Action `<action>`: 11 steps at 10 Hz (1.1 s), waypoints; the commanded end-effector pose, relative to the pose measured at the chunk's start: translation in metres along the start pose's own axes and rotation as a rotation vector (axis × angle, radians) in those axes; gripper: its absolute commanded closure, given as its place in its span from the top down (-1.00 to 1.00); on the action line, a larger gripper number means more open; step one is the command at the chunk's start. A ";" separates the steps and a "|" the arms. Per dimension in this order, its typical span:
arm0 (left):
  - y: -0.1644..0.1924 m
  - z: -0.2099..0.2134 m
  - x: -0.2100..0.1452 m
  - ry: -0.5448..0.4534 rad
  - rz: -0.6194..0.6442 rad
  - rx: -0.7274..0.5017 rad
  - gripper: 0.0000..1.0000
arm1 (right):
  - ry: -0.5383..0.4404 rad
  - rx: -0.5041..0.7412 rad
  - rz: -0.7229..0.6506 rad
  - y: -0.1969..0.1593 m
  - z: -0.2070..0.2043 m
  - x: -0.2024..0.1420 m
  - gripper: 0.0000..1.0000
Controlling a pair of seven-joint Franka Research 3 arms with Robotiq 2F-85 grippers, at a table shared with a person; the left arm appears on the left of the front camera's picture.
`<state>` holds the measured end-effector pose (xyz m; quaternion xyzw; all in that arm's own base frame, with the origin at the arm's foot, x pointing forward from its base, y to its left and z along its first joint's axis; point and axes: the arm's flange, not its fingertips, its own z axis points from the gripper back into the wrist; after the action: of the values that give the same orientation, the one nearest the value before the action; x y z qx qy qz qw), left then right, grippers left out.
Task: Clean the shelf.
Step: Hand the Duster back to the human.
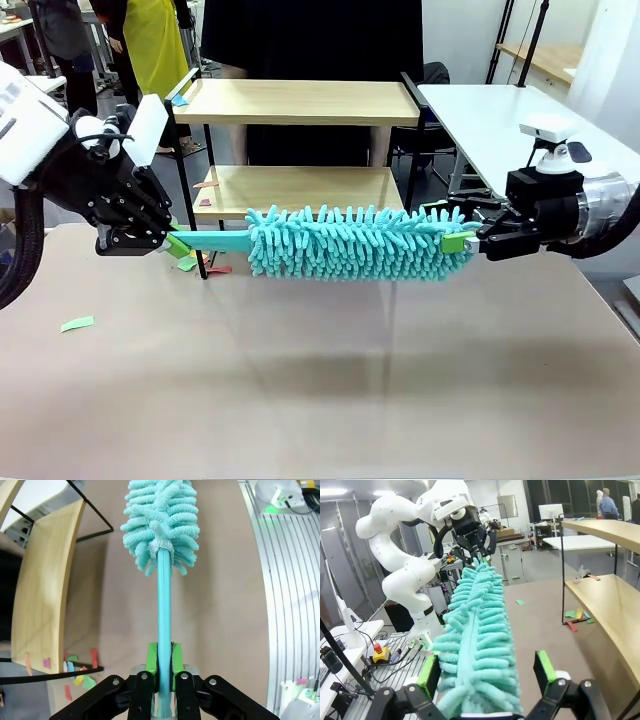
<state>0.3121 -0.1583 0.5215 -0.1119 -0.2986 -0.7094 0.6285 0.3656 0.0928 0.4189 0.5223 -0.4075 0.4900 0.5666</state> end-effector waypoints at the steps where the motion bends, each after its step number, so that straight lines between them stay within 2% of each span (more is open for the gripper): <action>1: -0.001 0.004 0.001 -0.018 -0.002 -0.001 -0.74 | -0.034 -0.023 0.005 0.004 -0.008 -0.012 1.00; 3: -0.001 0.004 0.001 -0.018 -0.002 -0.001 -0.74 | -0.018 -0.017 -0.017 0.002 -0.011 -0.022 1.00; 11: -0.001 0.004 0.001 -0.018 -0.002 -0.001 -0.74 | -0.074 0.031 -0.013 -0.001 -0.022 -0.033 1.00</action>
<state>0.3121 -0.1579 0.5213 -0.1124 -0.2978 -0.7094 0.6289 0.3700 0.1006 0.3875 0.5502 -0.3950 0.4767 0.5603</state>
